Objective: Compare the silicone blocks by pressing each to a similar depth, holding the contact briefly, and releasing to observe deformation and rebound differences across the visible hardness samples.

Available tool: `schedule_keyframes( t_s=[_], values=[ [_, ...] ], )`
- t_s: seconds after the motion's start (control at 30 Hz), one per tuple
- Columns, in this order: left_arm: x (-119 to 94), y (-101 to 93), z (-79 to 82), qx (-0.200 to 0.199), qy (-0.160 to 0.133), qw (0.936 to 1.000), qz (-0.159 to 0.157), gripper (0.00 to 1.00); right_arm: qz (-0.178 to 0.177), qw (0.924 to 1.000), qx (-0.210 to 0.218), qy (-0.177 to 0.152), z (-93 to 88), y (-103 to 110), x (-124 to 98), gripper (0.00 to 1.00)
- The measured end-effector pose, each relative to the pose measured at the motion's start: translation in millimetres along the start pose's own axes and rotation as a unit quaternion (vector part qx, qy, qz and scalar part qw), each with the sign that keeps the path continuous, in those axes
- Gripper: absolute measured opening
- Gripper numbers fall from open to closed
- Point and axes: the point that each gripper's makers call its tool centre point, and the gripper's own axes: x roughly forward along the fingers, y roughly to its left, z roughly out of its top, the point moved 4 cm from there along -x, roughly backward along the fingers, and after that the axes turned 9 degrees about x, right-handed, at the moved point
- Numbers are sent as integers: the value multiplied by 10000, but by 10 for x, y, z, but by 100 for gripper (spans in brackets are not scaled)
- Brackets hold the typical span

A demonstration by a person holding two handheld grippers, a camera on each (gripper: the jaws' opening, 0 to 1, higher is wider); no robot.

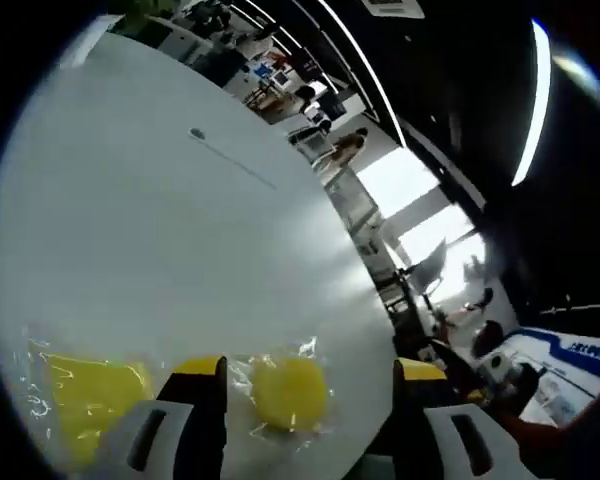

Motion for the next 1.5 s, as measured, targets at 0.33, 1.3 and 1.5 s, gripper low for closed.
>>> schedule_keyframes(
  t_s=[0.33, 1.3, 1.5],
  values=[
    [-760, 156, 438, 1184, -1041, 9863, 476, 82, 66, 9999, -32, 77, 24, 30, 153, 97],
    [-2165, 704, 293, 2730, -1105, 9397, 1740, 100, -302, 9991, -254, 175, -89, 109, 387, 97],
    [-2311, 857, 161, 2713, -1024, 9395, 1821, 100, -325, 9992, -194, 147, -168, 216, 369, 97]
  ],
)
